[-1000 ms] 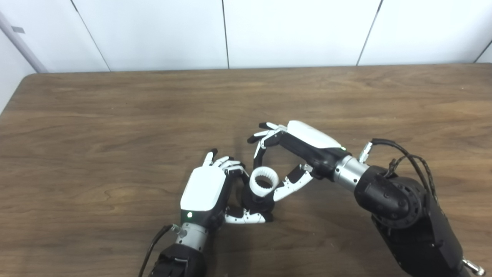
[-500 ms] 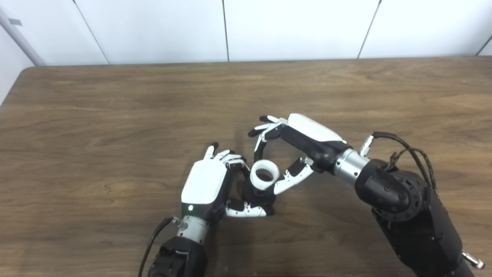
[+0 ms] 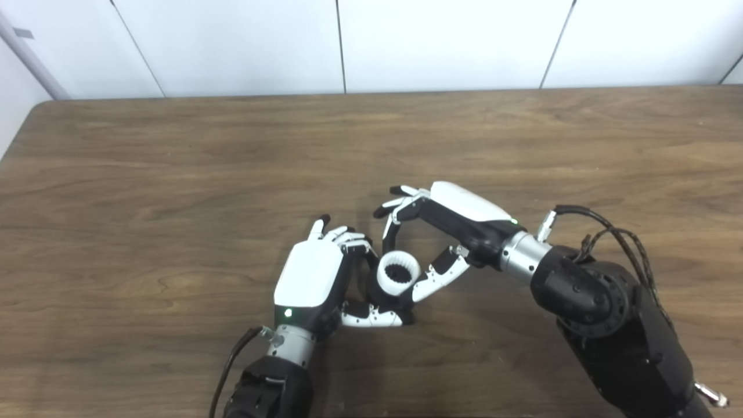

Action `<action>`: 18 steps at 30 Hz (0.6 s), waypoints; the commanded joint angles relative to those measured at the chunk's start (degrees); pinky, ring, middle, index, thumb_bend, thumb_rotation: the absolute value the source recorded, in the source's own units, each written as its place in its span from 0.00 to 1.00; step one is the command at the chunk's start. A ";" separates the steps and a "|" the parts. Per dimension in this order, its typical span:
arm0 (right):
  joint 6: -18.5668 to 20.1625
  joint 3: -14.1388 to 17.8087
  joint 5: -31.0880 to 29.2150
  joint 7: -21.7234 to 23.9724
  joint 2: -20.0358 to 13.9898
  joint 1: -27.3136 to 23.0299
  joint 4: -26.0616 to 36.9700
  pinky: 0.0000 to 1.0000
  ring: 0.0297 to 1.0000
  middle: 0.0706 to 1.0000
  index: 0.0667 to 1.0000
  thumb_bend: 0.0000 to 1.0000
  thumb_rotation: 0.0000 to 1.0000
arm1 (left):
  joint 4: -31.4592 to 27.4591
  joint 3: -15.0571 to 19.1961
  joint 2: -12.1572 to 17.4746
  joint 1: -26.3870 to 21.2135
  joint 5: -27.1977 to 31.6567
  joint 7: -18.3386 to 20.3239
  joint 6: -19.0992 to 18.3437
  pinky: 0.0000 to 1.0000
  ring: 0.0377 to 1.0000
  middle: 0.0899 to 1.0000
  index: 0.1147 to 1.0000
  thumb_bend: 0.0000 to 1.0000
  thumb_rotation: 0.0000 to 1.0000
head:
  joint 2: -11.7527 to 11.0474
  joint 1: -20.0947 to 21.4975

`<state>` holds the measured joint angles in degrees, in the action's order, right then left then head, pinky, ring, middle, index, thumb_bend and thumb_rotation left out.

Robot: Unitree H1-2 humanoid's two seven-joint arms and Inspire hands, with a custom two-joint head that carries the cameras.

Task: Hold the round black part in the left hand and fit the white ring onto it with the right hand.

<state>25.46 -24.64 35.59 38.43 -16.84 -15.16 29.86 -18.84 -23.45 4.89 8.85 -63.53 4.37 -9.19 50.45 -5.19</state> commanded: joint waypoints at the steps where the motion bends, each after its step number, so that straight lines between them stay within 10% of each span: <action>1: -1.84 0.26 0.10 -1.38 -0.04 -1.22 1.01 1.00 0.98 0.83 0.45 0.52 0.13 | -1.68 -0.13 -0.58 -0.66 -0.69 0.21 0.03 1.00 0.85 0.72 0.42 0.52 0.05 | 0.02 -0.03; 18: -3.15 0.48 -0.07 -2.57 -0.17 0.24 0.01 1.00 0.98 0.83 0.45 0.52 0.13 | -2.15 -0.05 -0.56 -0.42 -0.31 0.23 0.40 1.00 0.85 0.72 0.42 0.52 0.05 | 0.09 0.28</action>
<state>24.02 -24.53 35.52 36.90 -16.96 -14.06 29.29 -19.28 -23.35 4.89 8.94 -63.48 4.87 -9.19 50.54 -4.83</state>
